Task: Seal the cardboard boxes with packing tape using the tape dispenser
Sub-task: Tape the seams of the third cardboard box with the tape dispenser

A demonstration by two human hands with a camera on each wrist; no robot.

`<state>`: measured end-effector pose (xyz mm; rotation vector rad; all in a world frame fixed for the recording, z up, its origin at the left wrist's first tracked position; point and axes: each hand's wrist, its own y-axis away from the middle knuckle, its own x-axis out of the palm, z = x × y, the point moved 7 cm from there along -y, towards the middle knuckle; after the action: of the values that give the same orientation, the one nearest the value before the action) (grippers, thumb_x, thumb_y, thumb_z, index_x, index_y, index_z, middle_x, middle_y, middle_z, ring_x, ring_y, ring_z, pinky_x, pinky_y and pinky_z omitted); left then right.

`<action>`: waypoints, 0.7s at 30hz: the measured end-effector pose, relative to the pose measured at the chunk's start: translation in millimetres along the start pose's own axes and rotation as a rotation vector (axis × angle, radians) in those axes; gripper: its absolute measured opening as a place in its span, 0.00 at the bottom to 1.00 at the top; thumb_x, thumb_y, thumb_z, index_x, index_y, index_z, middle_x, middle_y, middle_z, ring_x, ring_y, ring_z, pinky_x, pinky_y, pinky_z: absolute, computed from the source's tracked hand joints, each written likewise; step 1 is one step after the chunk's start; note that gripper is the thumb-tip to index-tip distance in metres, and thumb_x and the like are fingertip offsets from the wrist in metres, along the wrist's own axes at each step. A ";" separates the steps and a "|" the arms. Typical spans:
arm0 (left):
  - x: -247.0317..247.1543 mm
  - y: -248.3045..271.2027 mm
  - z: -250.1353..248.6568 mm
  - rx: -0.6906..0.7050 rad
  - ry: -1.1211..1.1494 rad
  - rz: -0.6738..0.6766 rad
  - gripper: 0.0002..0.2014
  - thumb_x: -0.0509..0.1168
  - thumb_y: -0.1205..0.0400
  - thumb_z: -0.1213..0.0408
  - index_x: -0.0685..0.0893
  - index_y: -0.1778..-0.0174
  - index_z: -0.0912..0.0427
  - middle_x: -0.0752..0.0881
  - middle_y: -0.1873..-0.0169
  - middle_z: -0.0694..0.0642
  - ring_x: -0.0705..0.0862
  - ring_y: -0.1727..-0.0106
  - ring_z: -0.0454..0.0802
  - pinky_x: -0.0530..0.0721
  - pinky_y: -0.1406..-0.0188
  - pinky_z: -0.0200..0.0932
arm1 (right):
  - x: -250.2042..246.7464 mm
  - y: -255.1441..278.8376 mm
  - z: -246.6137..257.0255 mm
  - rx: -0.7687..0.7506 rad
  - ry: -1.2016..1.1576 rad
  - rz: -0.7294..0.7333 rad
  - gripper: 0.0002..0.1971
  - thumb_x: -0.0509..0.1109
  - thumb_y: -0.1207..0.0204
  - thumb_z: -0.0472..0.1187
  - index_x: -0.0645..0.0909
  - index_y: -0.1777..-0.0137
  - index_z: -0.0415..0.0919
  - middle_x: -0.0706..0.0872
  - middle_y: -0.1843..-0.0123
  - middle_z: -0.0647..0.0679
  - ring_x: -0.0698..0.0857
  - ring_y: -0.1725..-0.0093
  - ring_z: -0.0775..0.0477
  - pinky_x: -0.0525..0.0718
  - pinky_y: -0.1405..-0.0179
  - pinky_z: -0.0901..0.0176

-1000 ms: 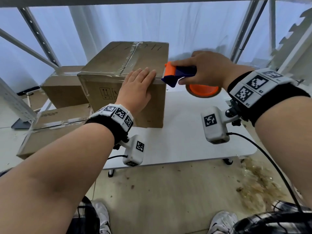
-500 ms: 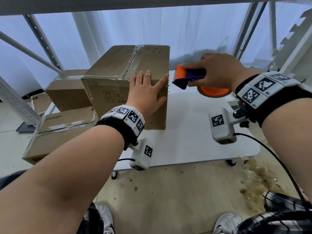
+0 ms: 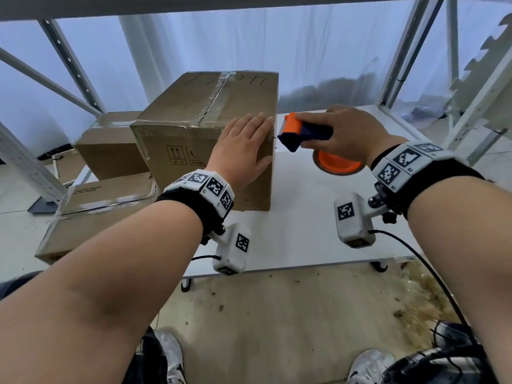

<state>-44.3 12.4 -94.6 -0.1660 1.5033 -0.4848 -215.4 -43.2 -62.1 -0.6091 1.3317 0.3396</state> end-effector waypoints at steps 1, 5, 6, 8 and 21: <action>1.0 0.7 0.1 0.001 0.004 -0.009 0.35 0.59 0.17 0.47 0.54 0.16 0.53 0.58 0.17 0.52 0.55 0.17 0.53 0.43 0.19 0.48 | 3.6 -0.2 -1.9 -0.004 -0.019 -0.008 0.29 0.64 0.24 0.64 0.62 0.23 0.70 0.79 0.45 0.44 0.79 0.43 0.41 0.77 0.44 0.47; 2.4 1.0 0.7 0.015 -0.006 -0.056 0.35 0.64 0.19 0.51 0.59 0.17 0.55 0.62 0.19 0.54 0.59 0.19 0.55 0.46 0.19 0.48 | 1.4 3.7 -16.1 0.004 -0.153 -0.065 0.29 0.66 0.23 0.59 0.63 0.23 0.70 0.78 0.47 0.45 0.76 0.46 0.47 0.74 0.43 0.50; 2.9 0.8 0.4 0.016 -0.008 -0.061 0.35 0.65 0.19 0.53 0.59 0.18 0.55 0.63 0.19 0.54 0.60 0.19 0.55 0.47 0.19 0.48 | 2.1 6.4 -19.0 0.005 -0.154 -0.072 0.29 0.67 0.23 0.60 0.62 0.23 0.70 0.78 0.46 0.45 0.75 0.46 0.46 0.73 0.43 0.50; 2.7 -0.2 0.6 0.011 0.008 -0.081 0.35 0.68 0.20 0.57 0.61 0.18 0.56 0.65 0.20 0.54 0.61 0.19 0.55 0.48 0.19 0.48 | 6.4 12.0 -23.7 0.008 -0.118 -0.078 0.30 0.66 0.25 0.61 0.62 0.23 0.70 0.77 0.46 0.46 0.77 0.44 0.43 0.74 0.43 0.49; 3.4 2.5 -0.7 -0.021 0.032 -0.131 0.34 0.67 0.20 0.60 0.61 0.18 0.56 0.65 0.20 0.55 0.59 0.18 0.55 0.45 0.19 0.48 | 16.2 36.9 -39.7 0.079 0.252 0.134 0.27 0.61 0.25 0.66 0.64 0.25 0.73 0.75 0.51 0.47 0.79 0.50 0.40 0.73 0.55 0.52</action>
<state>-44.5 13.4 -98.7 -0.2756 1.5352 -0.5788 -264.1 -38.9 -90.4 -0.5087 1.6247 0.3251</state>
